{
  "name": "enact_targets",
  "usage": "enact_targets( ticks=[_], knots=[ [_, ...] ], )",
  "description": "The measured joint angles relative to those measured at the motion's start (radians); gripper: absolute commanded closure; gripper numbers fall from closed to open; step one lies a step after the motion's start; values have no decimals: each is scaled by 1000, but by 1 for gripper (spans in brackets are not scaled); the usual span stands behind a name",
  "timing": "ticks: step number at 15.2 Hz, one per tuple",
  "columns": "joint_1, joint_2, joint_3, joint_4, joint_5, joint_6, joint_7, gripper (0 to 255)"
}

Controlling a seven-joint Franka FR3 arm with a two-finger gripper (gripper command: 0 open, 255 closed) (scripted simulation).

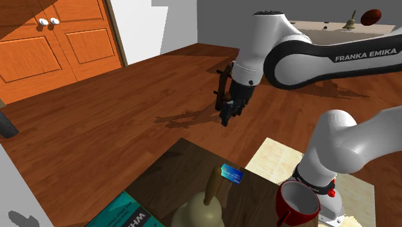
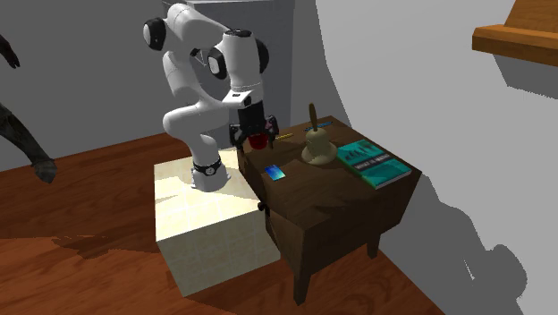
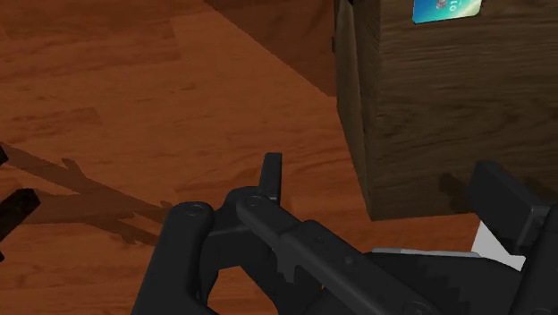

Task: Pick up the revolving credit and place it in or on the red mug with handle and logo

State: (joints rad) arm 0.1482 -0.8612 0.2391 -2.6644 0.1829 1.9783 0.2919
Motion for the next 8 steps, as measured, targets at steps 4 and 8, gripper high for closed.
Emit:
enact_targets(
  ticks=[4, 8],
  knots=[
    [41, 51, 82, -58, 31, 102, 33, 0],
    [93, 100, 179, -123, 71, 209, 84, 0]
  ],
)
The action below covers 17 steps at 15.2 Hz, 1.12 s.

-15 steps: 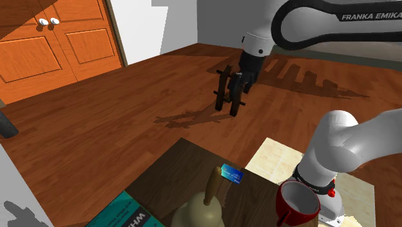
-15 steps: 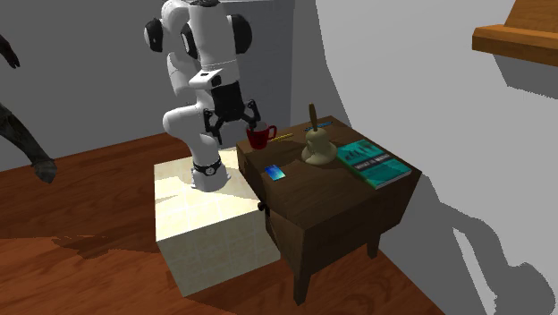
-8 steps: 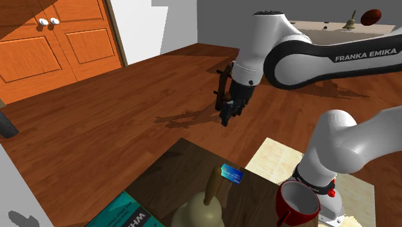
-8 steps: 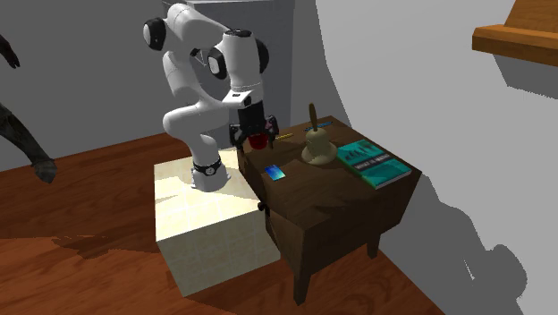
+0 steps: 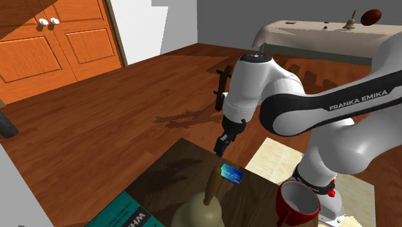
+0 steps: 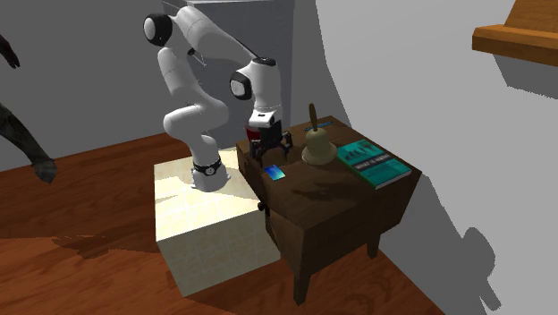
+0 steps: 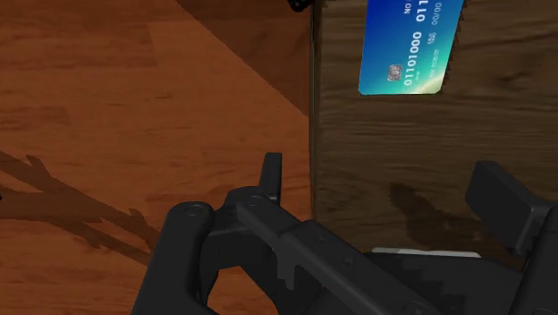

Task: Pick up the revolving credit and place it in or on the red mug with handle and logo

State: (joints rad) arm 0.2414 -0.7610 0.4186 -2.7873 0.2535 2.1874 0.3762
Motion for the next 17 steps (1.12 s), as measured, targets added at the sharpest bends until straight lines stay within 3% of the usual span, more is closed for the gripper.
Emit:
enact_targets(
  ticks=[5, 11, 17],
  knots=[
    [23, 109, 101, -26, 21, 128, 52, 0],
    [4, 195, 135, -60, 21, 247, 58, 0],
    [5, 200, 139, -65, 23, 258, 61, 0]
  ],
)
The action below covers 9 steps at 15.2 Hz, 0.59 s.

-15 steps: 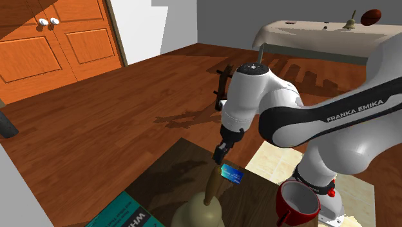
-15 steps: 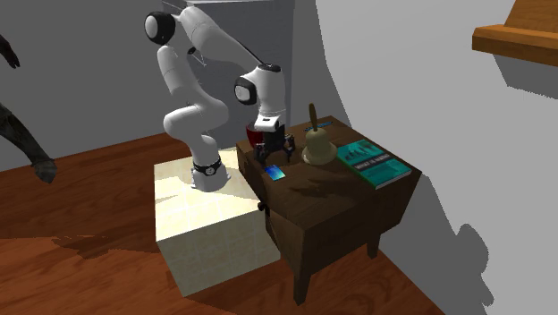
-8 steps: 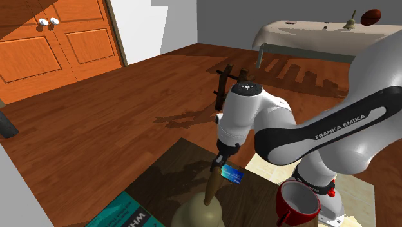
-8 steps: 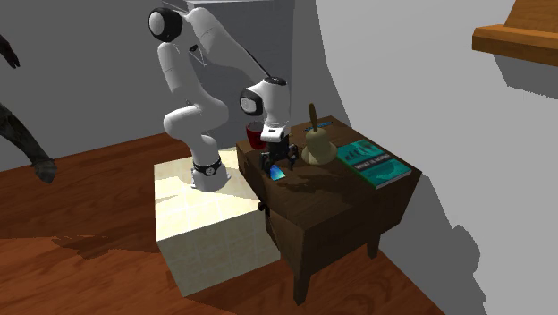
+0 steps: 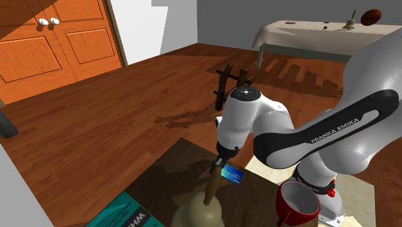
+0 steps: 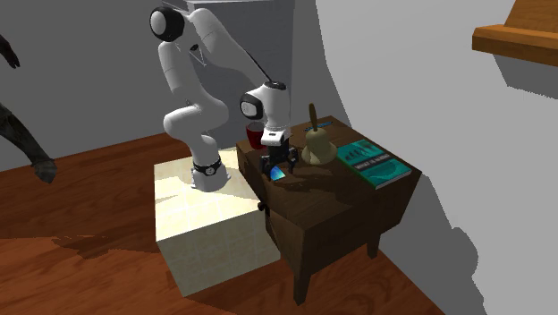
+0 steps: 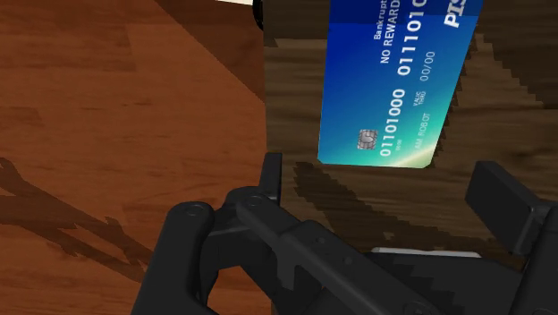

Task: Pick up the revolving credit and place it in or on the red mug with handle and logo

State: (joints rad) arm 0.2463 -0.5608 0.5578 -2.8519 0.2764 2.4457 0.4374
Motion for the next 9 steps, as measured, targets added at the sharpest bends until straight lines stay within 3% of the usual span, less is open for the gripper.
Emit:
enact_targets(
  ticks=[1, 9],
  knots=[
    [0, 0, 0, 0, 0, 0, 0, 255],
    [-1, 2, 1, 6, -1, 1, 0, 255]
  ],
)
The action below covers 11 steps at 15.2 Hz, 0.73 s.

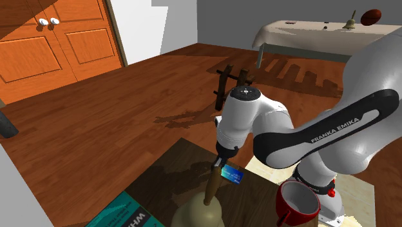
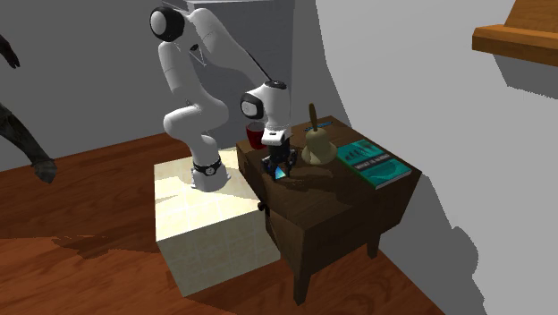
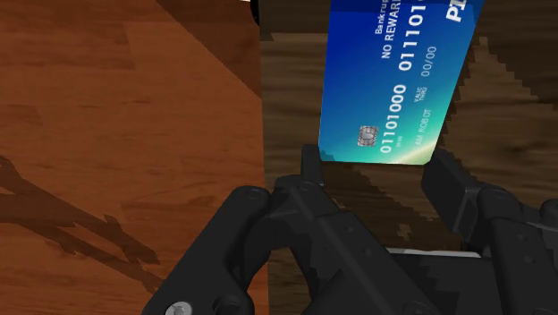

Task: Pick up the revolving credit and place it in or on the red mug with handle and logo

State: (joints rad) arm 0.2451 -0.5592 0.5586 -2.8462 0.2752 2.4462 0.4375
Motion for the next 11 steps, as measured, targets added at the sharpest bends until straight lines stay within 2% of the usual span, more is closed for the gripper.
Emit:
enact_targets(
  ticks=[4, 11],
  knots=[
    [3, -14, -6, 3, 1, -20, -1, 255],
    [14, -93, -44, 49, -7, -146, -14, 255]
  ],
)
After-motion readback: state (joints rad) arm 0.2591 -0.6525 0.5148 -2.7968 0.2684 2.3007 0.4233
